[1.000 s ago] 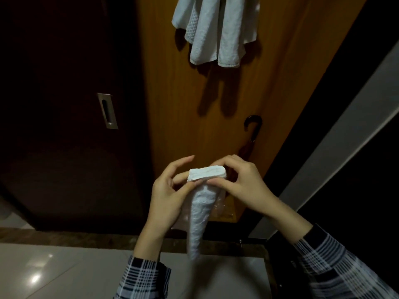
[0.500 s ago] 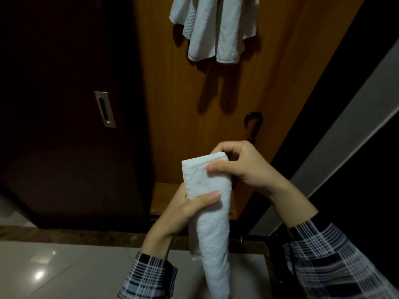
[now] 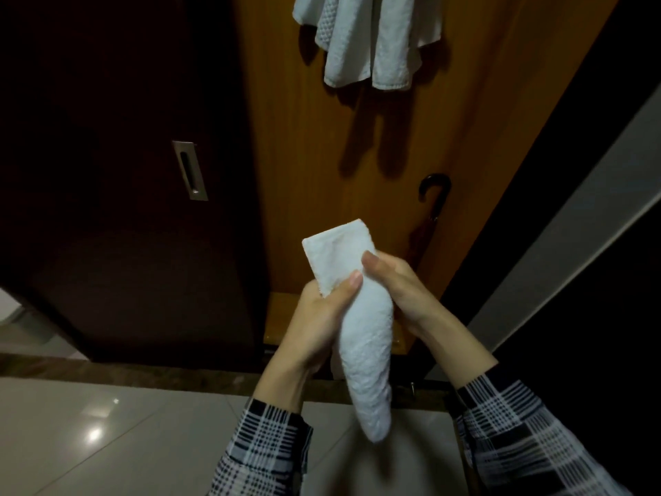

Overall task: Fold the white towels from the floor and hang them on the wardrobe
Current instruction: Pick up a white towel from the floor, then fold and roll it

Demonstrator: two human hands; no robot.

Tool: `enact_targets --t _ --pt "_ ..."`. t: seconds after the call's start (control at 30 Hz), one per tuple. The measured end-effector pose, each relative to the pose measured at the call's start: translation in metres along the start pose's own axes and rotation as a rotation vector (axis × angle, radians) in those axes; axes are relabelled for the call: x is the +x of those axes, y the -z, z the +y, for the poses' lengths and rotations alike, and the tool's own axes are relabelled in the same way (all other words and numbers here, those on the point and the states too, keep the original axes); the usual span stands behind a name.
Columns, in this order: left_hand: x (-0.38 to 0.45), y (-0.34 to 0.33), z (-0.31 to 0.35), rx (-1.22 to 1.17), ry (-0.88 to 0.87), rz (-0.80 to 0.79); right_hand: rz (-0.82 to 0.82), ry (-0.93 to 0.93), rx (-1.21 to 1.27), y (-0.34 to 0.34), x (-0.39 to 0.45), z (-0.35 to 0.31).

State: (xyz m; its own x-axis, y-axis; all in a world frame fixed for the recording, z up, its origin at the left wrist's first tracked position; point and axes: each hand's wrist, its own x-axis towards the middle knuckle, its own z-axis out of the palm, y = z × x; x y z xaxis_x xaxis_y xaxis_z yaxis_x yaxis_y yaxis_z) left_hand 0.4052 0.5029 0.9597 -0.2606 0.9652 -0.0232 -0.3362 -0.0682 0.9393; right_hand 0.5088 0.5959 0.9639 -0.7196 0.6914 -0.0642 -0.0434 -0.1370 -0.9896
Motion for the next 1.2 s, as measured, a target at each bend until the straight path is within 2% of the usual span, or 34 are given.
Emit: enact_targets --t 0.1,0.27,0.57,0.83,0.9,1.03,1.2 --pt "0.001 0.003 0.001 -0.055 -0.033 0.071 -0.036 -0.125 0.051 -0.002 0.0 0.025" --pt "0.001 0.011 -0.002 -0.12 -0.058 0.211 -0.049 -0.153 -0.047 -0.004 -0.004 0.052" --pt "-0.001 0.025 -0.006 -0.212 -0.08 0.332 -0.154 -0.312 -0.188 0.0 -0.012 0.069" --pt "0.0 0.049 -0.005 -0.38 -0.109 0.555 -0.199 -0.502 -0.159 0.017 -0.031 0.087" --pt "0.001 0.056 -0.006 -0.421 -0.116 0.634 -0.145 -0.515 -0.094 0.022 -0.035 0.096" --pt "0.002 0.069 -0.011 -0.512 -0.105 0.755 0.088 -0.54 0.168 0.027 -0.037 0.107" --pt "0.007 0.075 -0.017 -0.49 -0.03 0.802 0.296 -0.422 0.041 0.03 -0.028 0.087"
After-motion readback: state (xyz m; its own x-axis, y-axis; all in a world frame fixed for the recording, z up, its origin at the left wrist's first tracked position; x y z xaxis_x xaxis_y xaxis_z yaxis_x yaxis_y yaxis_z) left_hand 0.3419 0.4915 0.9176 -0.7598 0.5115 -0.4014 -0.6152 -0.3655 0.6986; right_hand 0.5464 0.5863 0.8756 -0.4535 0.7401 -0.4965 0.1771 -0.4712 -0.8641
